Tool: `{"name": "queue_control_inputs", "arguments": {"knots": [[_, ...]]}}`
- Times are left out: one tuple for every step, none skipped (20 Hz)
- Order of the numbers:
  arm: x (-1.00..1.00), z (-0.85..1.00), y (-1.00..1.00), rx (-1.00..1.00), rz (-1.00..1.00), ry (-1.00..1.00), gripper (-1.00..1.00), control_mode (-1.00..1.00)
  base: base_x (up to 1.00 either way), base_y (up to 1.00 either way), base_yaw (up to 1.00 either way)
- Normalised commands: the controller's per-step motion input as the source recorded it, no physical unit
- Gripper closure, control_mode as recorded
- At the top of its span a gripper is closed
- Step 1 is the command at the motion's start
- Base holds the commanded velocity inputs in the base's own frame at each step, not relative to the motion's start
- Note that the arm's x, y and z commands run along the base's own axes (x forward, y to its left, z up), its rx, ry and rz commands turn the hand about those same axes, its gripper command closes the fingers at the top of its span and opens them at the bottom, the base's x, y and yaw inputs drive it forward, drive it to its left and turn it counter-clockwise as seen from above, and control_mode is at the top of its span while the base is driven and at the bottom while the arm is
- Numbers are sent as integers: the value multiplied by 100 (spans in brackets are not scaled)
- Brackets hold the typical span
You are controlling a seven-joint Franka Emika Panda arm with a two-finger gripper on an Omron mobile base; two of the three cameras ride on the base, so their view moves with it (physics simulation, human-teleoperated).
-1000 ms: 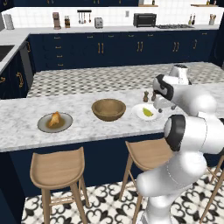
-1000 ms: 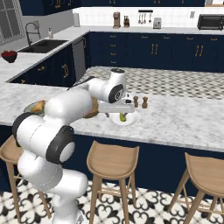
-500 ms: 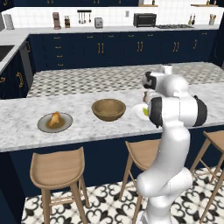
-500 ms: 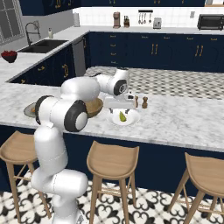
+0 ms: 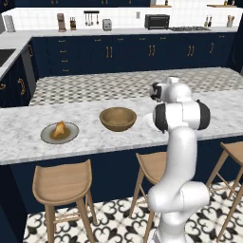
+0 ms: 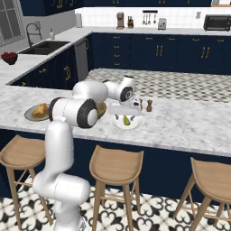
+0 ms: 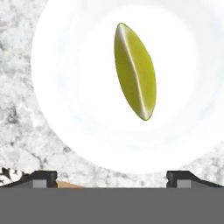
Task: Pick the chicken drumstick and lemon wedge from their plates and place them in the bowl. Then put the bowl in the fridge.
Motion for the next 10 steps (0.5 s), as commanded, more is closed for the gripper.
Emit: {"name": "queue_control_inputs", "arguments": {"knots": [[4, -59, 15, 0, 0, 3, -100, -100, 0, 0, 0], [0, -59, 15, 0, 0, 2, -100, -100, 0, 0, 0], [0, -57, 14, 0, 0, 1, -100, -100, 0, 0, 0], [8, -51, 14, 0, 0, 0, -100, -100, 0, 0, 0], [19, -48, 14, 0, 0, 0, -100, -100, 0, 0, 0], [29, -41, 3, -1, 0, 0, -100, -100, 0, 0, 0], [35, -42, 0, -5, 0, -1, -100, -100, 0, 0, 0], [35, -33, -1, -7, 1, -5, -100, -100, 0, 0, 0], [35, -21, -19, -6, 1, -5, -100, -100, 0, 0, 0], [31, -16, -19, -6, 1, -4, -100, -100, 0, 0, 0]]}}
